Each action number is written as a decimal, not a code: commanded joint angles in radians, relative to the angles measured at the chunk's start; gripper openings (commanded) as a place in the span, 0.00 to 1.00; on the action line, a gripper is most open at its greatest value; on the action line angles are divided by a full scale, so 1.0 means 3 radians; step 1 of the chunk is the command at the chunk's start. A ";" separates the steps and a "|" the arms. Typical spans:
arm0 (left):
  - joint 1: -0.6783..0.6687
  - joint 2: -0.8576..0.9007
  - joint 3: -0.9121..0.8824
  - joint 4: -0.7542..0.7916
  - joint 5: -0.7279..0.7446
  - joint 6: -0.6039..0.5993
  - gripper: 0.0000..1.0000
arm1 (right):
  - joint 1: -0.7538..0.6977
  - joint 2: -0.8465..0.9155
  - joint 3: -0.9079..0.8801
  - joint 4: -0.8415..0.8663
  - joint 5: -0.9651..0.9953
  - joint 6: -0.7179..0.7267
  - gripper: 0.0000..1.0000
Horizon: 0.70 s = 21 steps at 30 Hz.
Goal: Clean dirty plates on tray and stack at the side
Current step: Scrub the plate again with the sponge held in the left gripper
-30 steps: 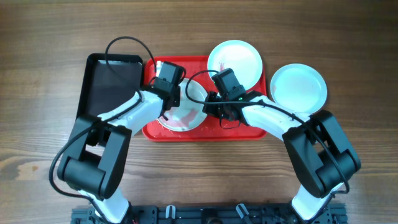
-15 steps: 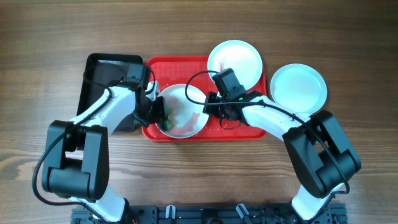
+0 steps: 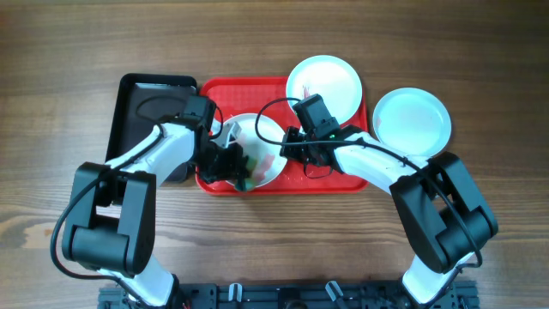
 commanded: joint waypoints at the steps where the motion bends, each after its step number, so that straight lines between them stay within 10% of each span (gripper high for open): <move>1: -0.0032 0.0070 -0.0067 0.0086 -0.0540 -0.0309 0.04 | -0.0046 0.0139 -0.0109 -0.0020 0.0095 0.0130 0.04; 13: -0.0036 0.0070 -0.0067 0.0552 -0.2358 -0.1817 0.04 | -0.0046 0.0139 -0.0109 -0.0015 0.0095 0.0126 0.04; 21: -0.0231 0.0070 -0.0067 0.1034 -0.2632 -0.1887 0.04 | -0.0046 0.0139 -0.0109 -0.0033 0.0069 0.0113 0.04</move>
